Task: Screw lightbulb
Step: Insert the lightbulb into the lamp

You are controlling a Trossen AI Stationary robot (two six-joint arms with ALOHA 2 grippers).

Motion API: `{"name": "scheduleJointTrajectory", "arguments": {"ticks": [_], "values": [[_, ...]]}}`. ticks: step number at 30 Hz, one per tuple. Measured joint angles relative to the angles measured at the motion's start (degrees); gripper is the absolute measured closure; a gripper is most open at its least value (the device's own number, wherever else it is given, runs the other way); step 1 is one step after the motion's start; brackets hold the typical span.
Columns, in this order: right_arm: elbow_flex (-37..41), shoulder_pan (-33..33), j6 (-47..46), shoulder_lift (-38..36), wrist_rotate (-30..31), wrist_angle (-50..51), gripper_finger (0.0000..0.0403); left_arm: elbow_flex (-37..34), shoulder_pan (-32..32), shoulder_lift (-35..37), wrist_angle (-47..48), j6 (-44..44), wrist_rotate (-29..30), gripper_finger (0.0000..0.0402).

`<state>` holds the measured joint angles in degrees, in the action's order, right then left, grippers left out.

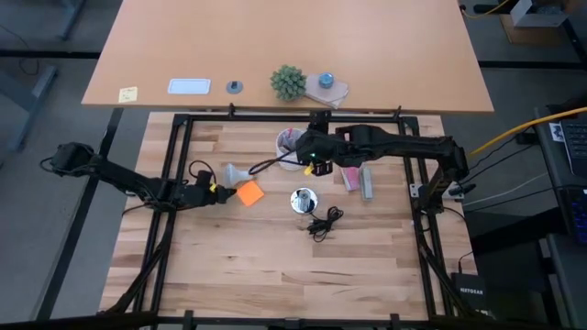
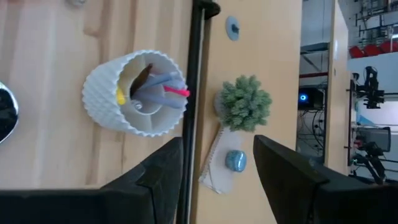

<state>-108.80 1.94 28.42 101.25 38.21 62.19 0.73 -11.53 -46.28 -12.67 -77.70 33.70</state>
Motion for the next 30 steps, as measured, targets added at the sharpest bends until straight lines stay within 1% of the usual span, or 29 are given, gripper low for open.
{"name": "scheduleJointTrajectory", "arguments": {"ticks": [7,13,17,22,24,26,30], "values": [[-4.29,2.80,0.37,0.03,0.38,1.87,0.0203,0.00,0.00,0.00,6.58,-4.37,5.61,0.0309],[-5.74,5.26,0.37,0.04,0.27,1.84,0.0203,0.00,0.41,0.00,9.16,-7.55,15.65,0.0309],[-5.70,6.74,0.33,0.04,-0.82,1.88,0.0203,0.00,2.87,0.07,9.03,-7.61,20.22,0.0309],[-5.70,8.50,0.39,0.04,-2.84,1.88,0.0203,0.01,7.88,0.11,8.89,-5.57,24.60,0.0309],[-5.70,9.43,0.51,0.04,-2.83,1.86,0.0203,0.00,9.61,0.09,7.56,-4.74,24.79,0.0309],[-5.70,10.63,0.55,0.04,-2.83,1.88,0.0203,0.00,9.99,0.09,3.37,-3.46,24.05,0.0309],[-5.70,13.46,0.55,0.04,-2.83,1.86,0.0203,0.02,8.75,0.09,-9.58,6.95,17.34,0.0309]]}}
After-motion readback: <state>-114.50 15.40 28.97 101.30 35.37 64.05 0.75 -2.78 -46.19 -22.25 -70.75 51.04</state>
